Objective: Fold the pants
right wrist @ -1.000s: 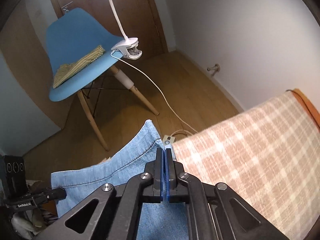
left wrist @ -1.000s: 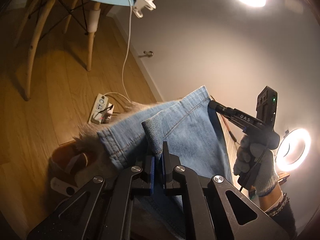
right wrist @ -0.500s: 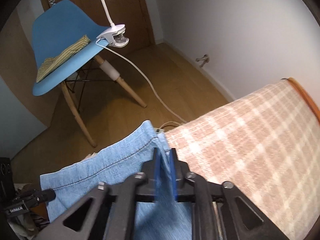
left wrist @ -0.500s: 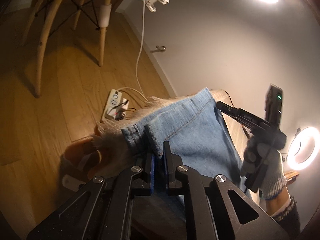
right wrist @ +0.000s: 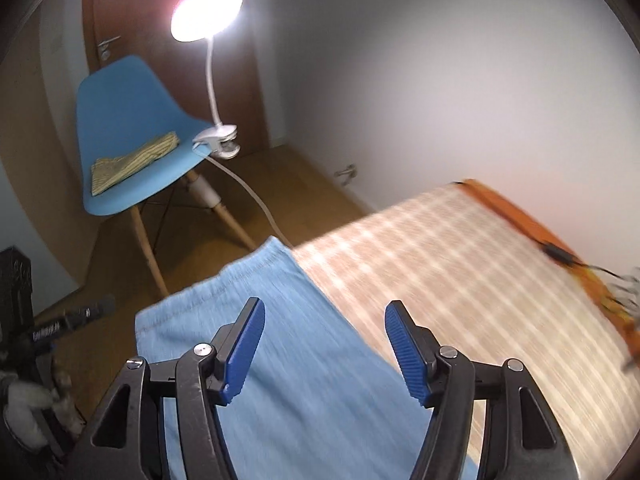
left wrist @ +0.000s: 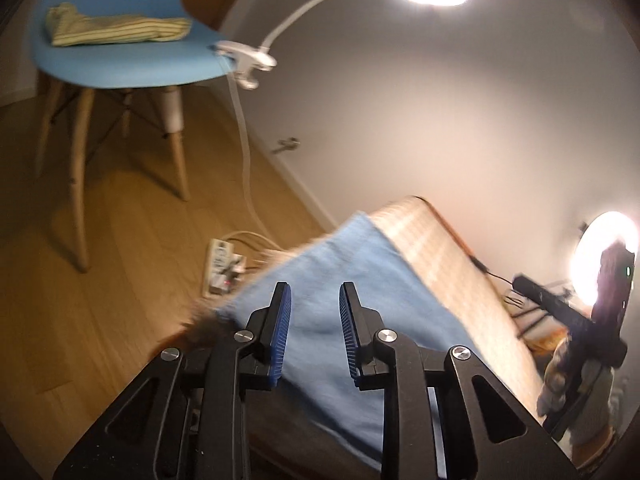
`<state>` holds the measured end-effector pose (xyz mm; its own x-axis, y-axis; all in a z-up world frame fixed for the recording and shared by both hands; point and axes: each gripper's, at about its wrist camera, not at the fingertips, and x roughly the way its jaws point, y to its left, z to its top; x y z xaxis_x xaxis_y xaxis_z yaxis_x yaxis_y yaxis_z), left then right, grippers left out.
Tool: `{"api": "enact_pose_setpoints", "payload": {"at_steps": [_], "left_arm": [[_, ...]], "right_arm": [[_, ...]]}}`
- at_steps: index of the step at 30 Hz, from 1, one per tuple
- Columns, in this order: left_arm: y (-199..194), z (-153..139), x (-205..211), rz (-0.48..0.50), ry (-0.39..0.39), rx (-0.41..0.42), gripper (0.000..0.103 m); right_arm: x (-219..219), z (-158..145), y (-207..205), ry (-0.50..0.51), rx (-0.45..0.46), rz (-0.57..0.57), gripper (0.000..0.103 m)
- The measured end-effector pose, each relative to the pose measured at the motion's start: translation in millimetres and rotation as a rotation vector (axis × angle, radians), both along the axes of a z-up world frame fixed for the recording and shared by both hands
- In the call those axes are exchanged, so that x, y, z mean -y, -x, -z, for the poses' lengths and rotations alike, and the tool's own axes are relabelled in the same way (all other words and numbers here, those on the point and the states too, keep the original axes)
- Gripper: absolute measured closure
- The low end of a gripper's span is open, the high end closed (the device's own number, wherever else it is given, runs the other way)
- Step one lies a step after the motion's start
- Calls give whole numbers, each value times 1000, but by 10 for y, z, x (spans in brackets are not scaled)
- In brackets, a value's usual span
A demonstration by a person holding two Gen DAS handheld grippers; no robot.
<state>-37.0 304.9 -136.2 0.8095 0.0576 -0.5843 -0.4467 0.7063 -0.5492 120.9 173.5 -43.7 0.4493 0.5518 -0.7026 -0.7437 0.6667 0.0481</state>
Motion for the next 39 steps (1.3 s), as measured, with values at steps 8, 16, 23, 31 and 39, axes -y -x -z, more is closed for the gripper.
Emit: {"api": "enact_pose_setpoints", "payload": {"at_steps": [8, 16, 23, 31, 39], "left_arm": [[-201, -416, 574, 222, -3, 81, 80], [-482, -803, 1351, 454, -29, 93, 59], [-673, -1016, 2236, 643, -93, 99, 49], [-969, -993, 3164, 825, -114, 63, 41], [-1192, -944, 3981, 984, -103, 44, 41]], "right_arm": [[1189, -316, 465, -49, 43, 202, 37], [2182, -560, 967, -71, 117, 394, 20], [2949, -642, 1369, -72, 135, 565, 20], [3646, -619, 1703, -15, 169, 792, 15], [4131, -616, 1939, -3, 197, 911, 13]]}}
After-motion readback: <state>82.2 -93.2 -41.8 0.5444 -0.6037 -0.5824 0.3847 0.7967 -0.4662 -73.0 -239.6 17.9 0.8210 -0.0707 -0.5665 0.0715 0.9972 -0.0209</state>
